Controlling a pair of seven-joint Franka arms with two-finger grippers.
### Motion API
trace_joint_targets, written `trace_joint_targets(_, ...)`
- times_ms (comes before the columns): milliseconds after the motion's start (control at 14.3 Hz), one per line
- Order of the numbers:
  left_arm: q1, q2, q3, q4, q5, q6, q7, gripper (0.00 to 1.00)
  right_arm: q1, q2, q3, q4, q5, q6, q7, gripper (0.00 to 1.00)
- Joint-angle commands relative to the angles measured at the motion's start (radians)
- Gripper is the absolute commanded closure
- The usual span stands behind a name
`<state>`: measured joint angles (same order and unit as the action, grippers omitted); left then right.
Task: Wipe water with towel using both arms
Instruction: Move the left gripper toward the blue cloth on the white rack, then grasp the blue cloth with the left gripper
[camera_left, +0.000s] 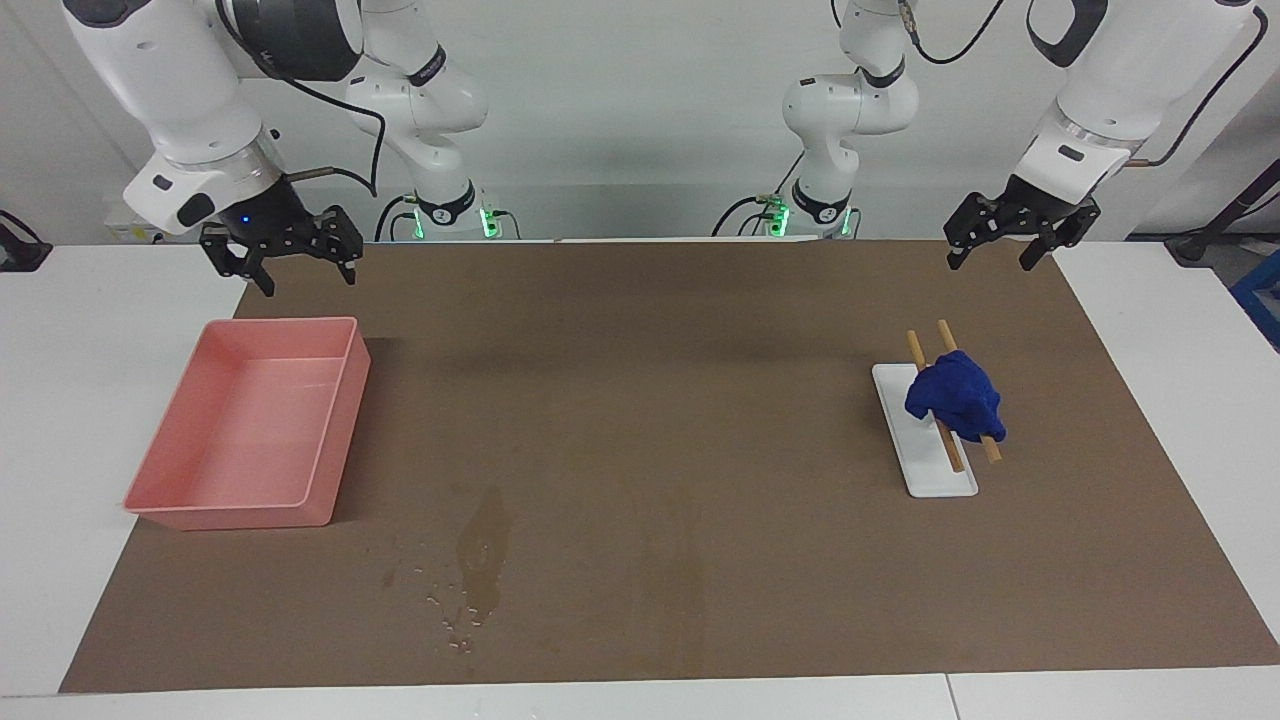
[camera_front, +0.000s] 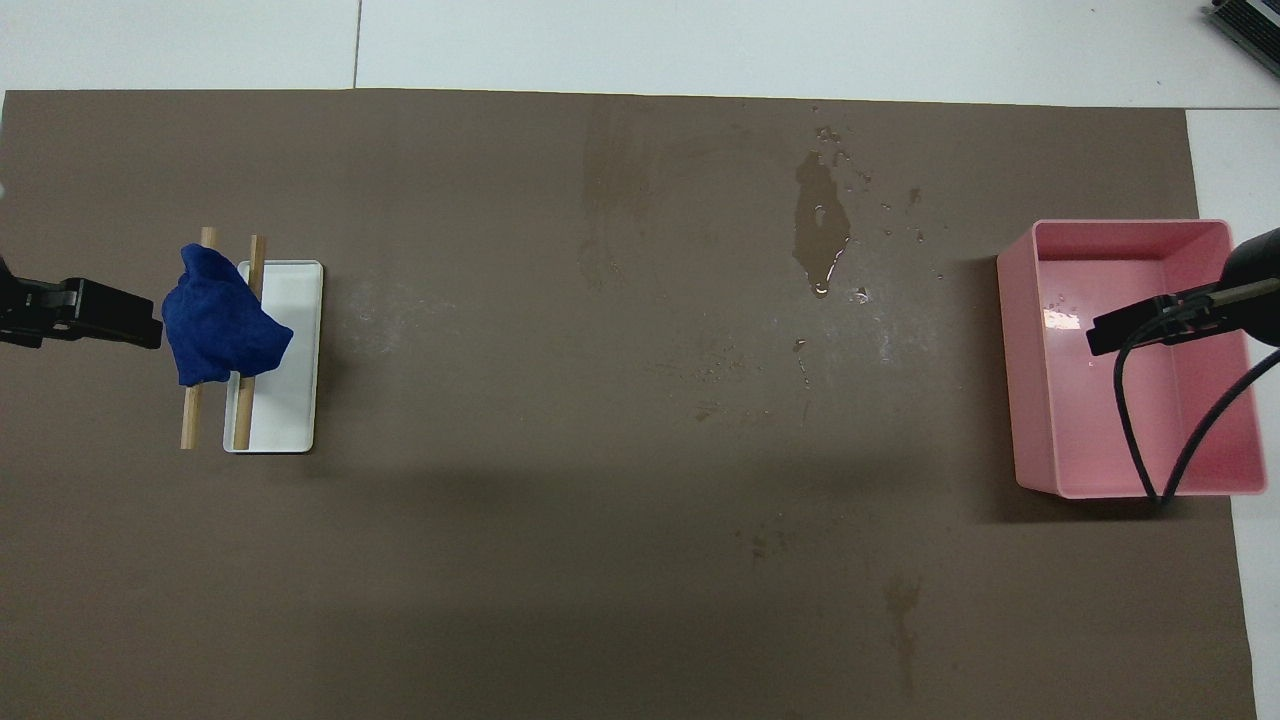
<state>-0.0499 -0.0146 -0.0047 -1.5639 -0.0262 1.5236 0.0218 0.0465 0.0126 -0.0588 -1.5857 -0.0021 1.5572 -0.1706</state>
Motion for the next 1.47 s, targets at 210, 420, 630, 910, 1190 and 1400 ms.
trace_joint_targets(210, -0.002, -0.011, -0.006, -0.019, -0.006, -0.016, 0.001, 0.00, -0.008, -0.009, 0.002, 0.000, 0.022, -0.017, -0.012, 0.00)
trace_joint_targets(420, 0.005, -0.056, -0.005, -0.114, -0.006, 0.071, 0.004, 0.00, -0.010, -0.013, 0.002, 0.000, 0.022, -0.017, -0.013, 0.00)
trace_joint_targets(630, -0.002, -0.044, -0.005, -0.247, 0.084, 0.318, -0.006, 0.00, -0.011, -0.014, -0.004, 0.000, 0.022, -0.016, -0.010, 0.00)
trace_joint_targets(910, -0.005, 0.100, -0.005, -0.254, 0.211, 0.521, -0.083, 0.00, -0.004, -0.013, -0.004, 0.000, 0.022, -0.013, -0.016, 0.00)
trace_joint_targets(1190, 0.010, 0.111, -0.003, -0.408, 0.216, 0.723, -0.138, 0.00, 0.001, -0.025, -0.001, -0.011, 0.022, -0.023, -0.024, 0.00)
trace_joint_targets(1400, 0.019, 0.094, -0.003, -0.449, 0.216, 0.761, -0.152, 0.17, -0.008, -0.031, -0.001, -0.013, 0.022, -0.032, -0.053, 0.00)
